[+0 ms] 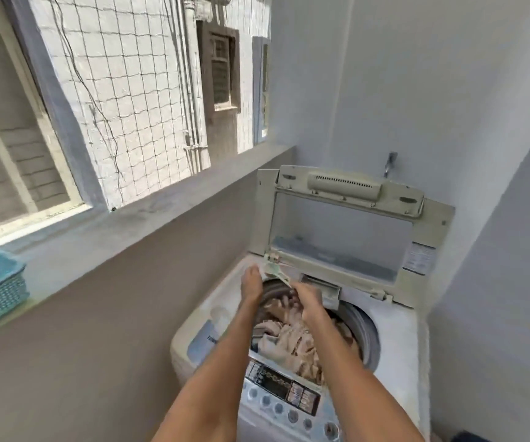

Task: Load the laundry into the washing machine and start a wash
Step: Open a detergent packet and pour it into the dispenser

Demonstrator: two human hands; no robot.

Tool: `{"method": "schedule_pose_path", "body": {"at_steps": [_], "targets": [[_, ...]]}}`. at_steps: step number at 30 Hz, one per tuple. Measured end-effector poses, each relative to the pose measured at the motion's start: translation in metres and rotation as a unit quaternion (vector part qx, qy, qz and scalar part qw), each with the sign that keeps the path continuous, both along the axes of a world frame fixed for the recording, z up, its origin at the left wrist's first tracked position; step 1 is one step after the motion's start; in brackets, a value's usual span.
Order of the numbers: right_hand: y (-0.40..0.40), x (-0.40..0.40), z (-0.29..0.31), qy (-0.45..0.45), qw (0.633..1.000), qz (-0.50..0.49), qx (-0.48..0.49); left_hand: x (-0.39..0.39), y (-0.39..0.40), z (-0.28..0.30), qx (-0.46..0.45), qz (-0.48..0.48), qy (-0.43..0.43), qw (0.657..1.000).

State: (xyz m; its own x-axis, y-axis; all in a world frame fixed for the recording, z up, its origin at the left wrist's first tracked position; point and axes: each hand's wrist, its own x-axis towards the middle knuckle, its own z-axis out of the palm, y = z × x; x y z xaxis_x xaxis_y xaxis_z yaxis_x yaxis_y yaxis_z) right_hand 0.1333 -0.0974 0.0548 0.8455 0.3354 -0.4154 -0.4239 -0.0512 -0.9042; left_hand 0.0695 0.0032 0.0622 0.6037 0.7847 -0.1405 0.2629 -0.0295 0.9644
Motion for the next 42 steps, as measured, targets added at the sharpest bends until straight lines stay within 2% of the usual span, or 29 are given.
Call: {"method": "schedule_pose_path", "body": {"at_steps": [2,3,7,11,15,19,21,23,28,30,33,35,38,40,42], "targets": [[-0.016,0.02,-0.022,-0.01,0.999,-0.01,-0.041,0.02,-0.01,-0.013,-0.036,-0.052,0.008,0.998],[-0.024,0.029,-0.034,-0.01,0.998,-0.019,-0.057,0.031,-0.016,-0.021,-0.026,-0.074,0.017,0.997],[-0.051,0.06,-0.068,-0.022,0.991,-0.073,-0.106,0.071,-0.032,-0.053,0.086,-0.161,0.081,0.98],[-0.06,0.085,-0.081,-0.057,0.981,-0.112,-0.148,0.102,-0.033,-0.084,0.227,-0.262,0.174,0.922],[-0.053,0.1,-0.088,-0.074,0.97,-0.133,-0.19,0.123,-0.014,-0.106,0.364,-0.326,0.196,0.85],[-0.035,0.111,-0.089,-0.117,0.953,-0.117,-0.253,0.138,0.013,-0.126,0.428,-0.389,0.198,0.792],[-0.028,0.114,-0.09,-0.144,0.937,-0.102,-0.303,0.14,0.023,-0.134,0.437,-0.41,0.188,0.778],[-0.025,0.116,-0.091,-0.16,0.921,-0.094,-0.342,0.139,0.027,-0.138,0.436,-0.411,0.164,0.784],[-0.03,0.117,-0.097,-0.215,0.879,-0.083,-0.418,0.13,0.028,-0.145,0.379,-0.371,0.143,0.836],[-0.03,0.116,-0.097,-0.268,0.843,-0.071,-0.46,0.129,0.029,-0.146,0.364,-0.352,0.145,0.85],[-0.028,0.113,-0.096,-0.356,0.775,-0.053,-0.519,0.129,0.03,-0.147,0.369,-0.351,0.137,0.849],[-0.027,0.112,-0.095,-0.378,0.758,-0.047,-0.529,0.128,0.029,-0.148,0.374,-0.352,0.134,0.847],[-0.03,0.111,-0.098,-0.389,0.757,-0.036,-0.524,0.127,0.028,-0.149,0.375,-0.347,0.129,0.85],[-0.031,0.11,-0.099,-0.37,0.779,-0.049,-0.504,0.126,0.027,-0.149,0.375,-0.343,0.129,0.852],[-0.029,0.109,-0.099,-0.328,0.816,-0.09,-0.468,0.125,0.025,-0.15,0.373,-0.337,0.132,0.854]]}}
